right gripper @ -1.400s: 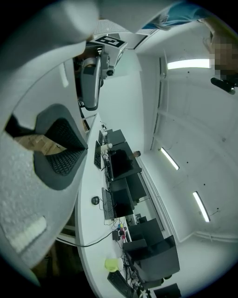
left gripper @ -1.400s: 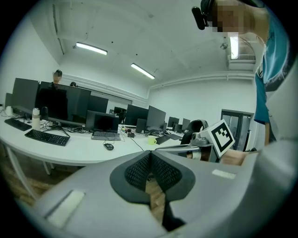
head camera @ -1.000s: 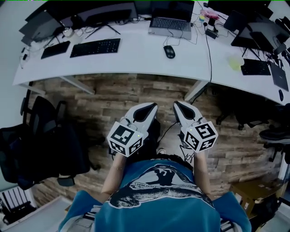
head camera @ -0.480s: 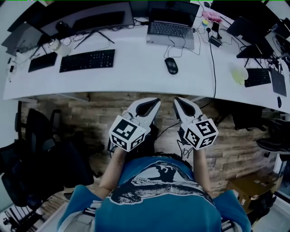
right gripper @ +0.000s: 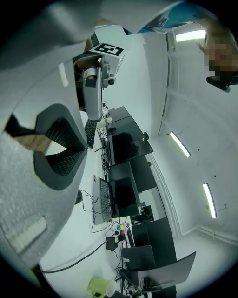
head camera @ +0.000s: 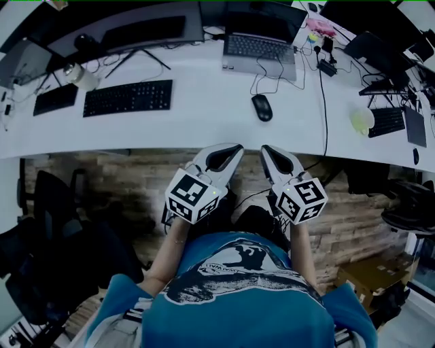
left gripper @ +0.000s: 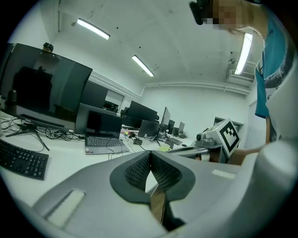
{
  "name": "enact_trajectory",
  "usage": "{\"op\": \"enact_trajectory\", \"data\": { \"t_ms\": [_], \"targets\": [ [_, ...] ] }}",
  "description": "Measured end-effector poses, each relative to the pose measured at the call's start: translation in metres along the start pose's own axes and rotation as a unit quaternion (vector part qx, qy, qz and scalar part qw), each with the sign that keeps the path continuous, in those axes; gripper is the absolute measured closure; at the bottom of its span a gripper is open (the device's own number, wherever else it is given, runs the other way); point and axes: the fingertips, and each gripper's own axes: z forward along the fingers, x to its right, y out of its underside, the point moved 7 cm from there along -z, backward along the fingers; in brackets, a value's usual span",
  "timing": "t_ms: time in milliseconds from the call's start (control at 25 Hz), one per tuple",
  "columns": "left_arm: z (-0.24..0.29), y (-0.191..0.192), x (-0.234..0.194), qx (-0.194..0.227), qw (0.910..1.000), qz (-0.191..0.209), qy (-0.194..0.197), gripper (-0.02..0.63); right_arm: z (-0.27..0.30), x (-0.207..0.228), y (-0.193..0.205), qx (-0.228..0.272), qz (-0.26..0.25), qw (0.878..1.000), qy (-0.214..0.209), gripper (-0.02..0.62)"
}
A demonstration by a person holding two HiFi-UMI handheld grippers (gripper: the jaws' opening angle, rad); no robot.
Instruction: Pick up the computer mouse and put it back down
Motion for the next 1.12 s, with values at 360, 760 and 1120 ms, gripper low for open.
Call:
{"op": "enact_trajectory", "data": {
  "t_ms": [360, 760, 1120],
  "targets": [
    [-0.002, 0.006, -0.008, -0.001, 1.0000, -0.008, -0.005, 0.594, 0.012, 0.003, -0.003, 0.001, -0.002, 1.000, -0.001, 0.594],
    [0.008, -0.004, -0.011, 0.009, 0.9993, -0.006, -0.035, 0.594, 0.023, 0.032, -0.016, 0.001, -0.007, 1.000, -0.014, 0.594],
    [0.037, -0.020, -0.016, 0.022, 0.9961, -0.010, -0.085, 0.594, 0.048, 0.087, -0.022, -0.031, -0.025, 0.999, -0.022, 0.592]
  ]
}}
